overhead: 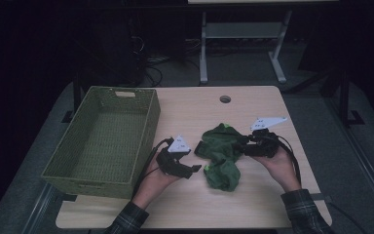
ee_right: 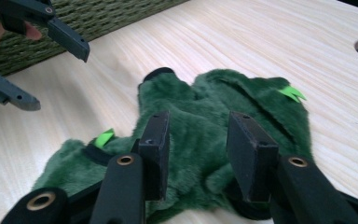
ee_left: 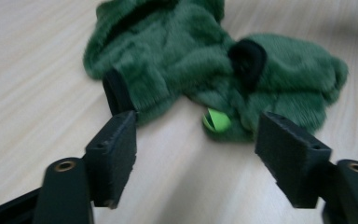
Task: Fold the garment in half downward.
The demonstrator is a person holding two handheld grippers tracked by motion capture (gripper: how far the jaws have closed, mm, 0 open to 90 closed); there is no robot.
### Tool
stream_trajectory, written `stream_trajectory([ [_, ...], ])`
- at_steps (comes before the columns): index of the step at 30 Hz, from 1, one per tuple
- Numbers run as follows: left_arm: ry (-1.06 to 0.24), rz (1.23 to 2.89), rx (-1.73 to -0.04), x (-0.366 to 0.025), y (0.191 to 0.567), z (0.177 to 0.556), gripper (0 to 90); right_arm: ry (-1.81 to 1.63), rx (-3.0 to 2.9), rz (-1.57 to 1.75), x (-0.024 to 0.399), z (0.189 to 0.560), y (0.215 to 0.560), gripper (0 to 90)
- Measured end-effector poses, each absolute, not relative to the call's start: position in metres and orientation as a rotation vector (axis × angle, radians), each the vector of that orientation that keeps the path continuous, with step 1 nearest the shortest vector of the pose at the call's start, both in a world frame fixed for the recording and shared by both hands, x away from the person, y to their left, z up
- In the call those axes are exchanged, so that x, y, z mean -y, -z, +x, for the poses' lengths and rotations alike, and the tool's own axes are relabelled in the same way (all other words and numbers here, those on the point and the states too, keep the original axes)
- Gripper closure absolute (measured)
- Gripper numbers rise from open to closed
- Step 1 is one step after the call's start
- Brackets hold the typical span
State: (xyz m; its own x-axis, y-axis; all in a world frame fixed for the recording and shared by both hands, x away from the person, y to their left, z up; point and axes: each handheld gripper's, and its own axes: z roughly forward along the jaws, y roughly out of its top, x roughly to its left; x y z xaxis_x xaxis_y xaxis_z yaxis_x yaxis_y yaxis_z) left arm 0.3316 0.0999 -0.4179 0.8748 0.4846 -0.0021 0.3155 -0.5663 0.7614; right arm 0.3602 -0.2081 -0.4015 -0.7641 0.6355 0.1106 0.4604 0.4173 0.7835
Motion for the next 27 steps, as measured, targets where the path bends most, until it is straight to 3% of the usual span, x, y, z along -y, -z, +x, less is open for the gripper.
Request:
stream_trajectory([
  [17, -0.336, 2.198, -0.590, -0.072, 0.410, 0.392, 49.5, -1.223, -2.377, 1.110, 0.227, 0.399, 0.405, 55.5],
  [27, -0.337, 2.195, -0.620, -0.060, 0.425, 0.428, 57.7, -1.227, -2.378, 1.173, 0.236, 0.420, 0.429, 55.5],
])
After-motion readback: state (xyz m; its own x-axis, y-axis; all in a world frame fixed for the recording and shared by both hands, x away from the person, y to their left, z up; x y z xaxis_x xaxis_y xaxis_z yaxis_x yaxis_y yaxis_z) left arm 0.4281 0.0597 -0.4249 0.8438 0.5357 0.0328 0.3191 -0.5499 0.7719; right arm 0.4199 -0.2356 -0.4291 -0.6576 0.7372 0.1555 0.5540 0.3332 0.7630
